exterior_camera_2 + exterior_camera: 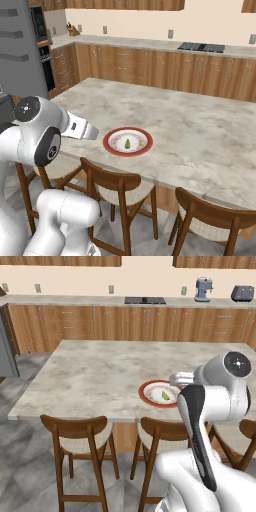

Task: Take the cheese, steak, and lemon wedge from the fridge and place them on the plate on the dining counter to create an appetizer plate.

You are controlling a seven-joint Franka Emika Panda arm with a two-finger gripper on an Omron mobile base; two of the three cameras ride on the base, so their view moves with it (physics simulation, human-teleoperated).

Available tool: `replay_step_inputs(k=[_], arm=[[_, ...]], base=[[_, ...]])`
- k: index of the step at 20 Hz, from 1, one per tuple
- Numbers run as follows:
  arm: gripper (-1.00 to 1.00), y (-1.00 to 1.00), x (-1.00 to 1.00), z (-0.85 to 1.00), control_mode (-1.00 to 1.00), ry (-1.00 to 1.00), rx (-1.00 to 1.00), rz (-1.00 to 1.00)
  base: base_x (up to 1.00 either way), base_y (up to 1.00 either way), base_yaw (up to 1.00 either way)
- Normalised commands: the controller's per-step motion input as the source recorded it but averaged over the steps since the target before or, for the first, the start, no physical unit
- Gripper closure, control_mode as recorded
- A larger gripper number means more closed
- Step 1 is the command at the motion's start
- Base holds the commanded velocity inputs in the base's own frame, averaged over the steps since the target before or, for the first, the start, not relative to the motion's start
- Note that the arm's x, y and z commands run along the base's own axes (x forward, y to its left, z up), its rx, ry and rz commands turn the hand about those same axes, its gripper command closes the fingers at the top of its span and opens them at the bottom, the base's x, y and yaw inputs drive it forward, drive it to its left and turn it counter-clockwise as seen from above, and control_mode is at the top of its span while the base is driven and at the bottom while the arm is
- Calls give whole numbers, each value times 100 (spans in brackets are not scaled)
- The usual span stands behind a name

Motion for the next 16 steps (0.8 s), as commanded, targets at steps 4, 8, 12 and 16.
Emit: replay_step_inputs(k=[4,8,12,16], arm=[[-100,6,-41,4,-100,-3,0,6],[-100,0,-47,1,-100,-5,0,2],[-100,0,0,0,100,0,0,0],[-100,0,0,0,100,0,0,0]], base=[[0,0,0],[0,0,0],[-27,7,7],[-40,87,46]])
